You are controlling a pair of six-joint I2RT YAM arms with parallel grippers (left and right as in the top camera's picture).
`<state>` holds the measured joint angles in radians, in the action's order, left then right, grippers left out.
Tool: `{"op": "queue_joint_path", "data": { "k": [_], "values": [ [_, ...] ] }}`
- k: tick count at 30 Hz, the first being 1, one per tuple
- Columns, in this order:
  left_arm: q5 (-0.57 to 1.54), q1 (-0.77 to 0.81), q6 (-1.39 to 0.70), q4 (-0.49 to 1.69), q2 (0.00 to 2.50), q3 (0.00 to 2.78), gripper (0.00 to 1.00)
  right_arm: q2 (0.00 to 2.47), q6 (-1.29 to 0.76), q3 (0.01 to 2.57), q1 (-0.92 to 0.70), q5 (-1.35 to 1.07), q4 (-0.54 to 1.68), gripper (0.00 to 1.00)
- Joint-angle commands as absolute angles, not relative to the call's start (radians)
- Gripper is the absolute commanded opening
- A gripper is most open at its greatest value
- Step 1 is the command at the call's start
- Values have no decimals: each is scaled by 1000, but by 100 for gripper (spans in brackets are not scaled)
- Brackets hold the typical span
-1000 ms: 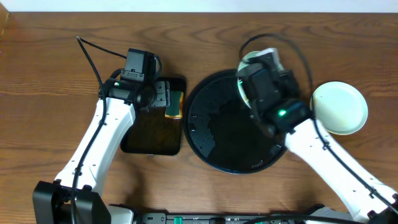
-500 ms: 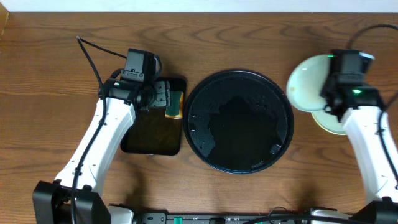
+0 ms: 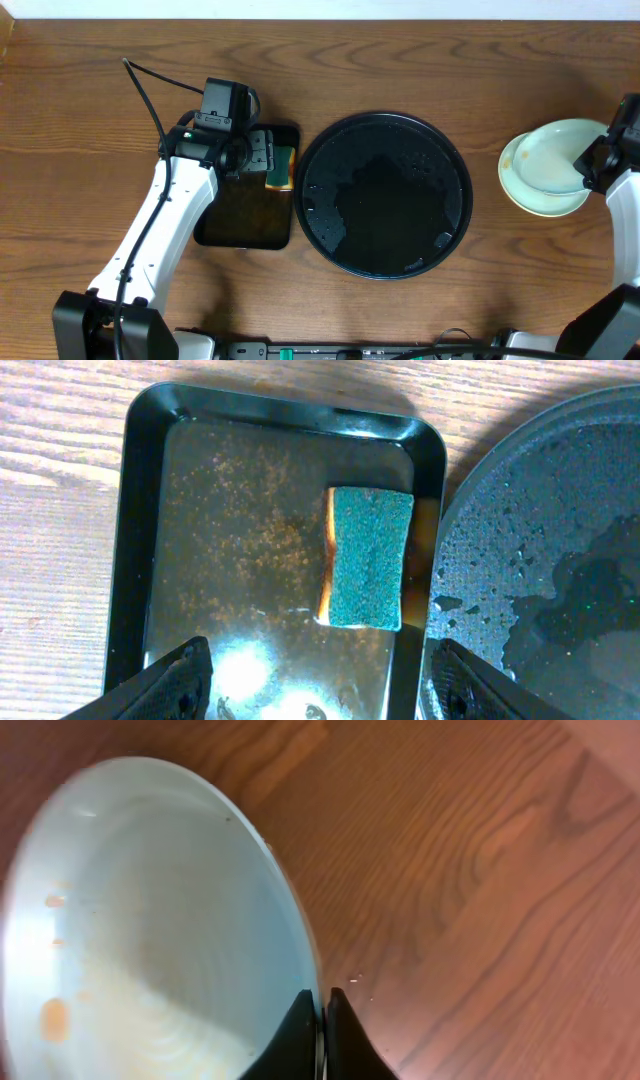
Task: Clean dirty plates on tray and stack at the side
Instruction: 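Lower the plate onto the plate stack and open the right gripper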
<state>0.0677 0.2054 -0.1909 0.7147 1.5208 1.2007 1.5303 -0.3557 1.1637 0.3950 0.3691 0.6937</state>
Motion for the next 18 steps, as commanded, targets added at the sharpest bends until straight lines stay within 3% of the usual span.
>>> {"op": "queue_joint_path", "data": {
  "k": [1,5,14,17,18],
  "values": [
    [51,201,-204,717,1516,1195,71,1541,-345,1163,405,271,682,16],
    [51,201,-204,718,1515,1195,71,1541,-270,1163,403,118,658,28],
    [40,132,-204,719,1467,1202,75,1498,-4,1163,325,-346,670,39],
    [40,80,-227,764,1467,1202,76,1475,58,1163,270,-361,717,53],
    [40,64,-237,795,1468,1202,77,1468,57,1163,253,-331,747,66]
  ]
}}
